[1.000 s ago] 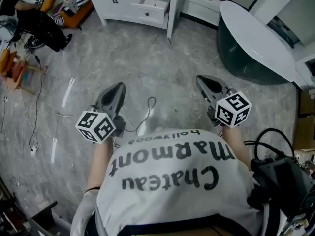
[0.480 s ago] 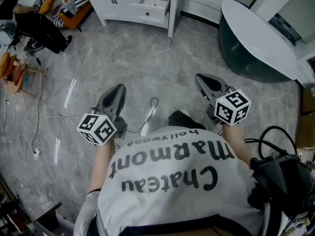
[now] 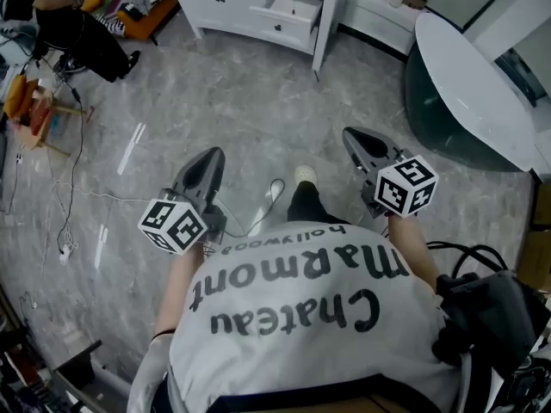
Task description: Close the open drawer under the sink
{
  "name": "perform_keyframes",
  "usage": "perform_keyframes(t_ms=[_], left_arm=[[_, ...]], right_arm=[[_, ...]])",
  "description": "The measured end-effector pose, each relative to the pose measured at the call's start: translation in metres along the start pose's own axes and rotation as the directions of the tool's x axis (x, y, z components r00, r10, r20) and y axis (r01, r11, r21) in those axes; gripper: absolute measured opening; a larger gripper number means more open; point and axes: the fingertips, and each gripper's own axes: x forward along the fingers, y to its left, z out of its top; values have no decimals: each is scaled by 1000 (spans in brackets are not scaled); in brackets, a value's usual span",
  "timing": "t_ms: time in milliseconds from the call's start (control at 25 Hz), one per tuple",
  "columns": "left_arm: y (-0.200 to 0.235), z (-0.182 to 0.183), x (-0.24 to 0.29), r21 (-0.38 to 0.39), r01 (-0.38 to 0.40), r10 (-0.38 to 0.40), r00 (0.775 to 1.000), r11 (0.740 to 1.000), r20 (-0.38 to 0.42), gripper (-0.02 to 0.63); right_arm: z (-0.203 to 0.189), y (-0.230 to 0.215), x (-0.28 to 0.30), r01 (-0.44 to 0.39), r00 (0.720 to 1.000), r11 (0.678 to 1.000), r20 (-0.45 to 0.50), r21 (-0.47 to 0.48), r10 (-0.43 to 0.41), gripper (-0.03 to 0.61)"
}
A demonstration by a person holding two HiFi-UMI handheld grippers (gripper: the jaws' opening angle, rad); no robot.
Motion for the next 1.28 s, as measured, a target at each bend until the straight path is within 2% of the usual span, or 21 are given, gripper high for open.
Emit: perform_keyframes(t_ms=[200,640,920,1040,1160,1280], left_arm=[[32,25,44,-9,-72,73,997,997,37,8],[66,44,136,-51,-98,97,995,994,-16,8],[69,56,177,-57,-118,122,990,991,74,8],[75,53,198,-67,-141,144,989,988,34,8],[88,48,220,-51,-203,202,979,978,-27,8],[91,54,240,-56,-209,208,978,976,-34,8]], right_arm=[[28,-38,47,-41,999,999,-16,-12,41,11],[67,-115,121,-82,995,996,-58,31,83,11],[69,-156,153,-117,987,992,-103,55,122,11],[78,-172,166,-136,986,989,-93,62,141,11],[87,-189,175,-156,983,986,-84,63,161,11],[94,-205,179,-166,982,984,-77,72,171,11]])
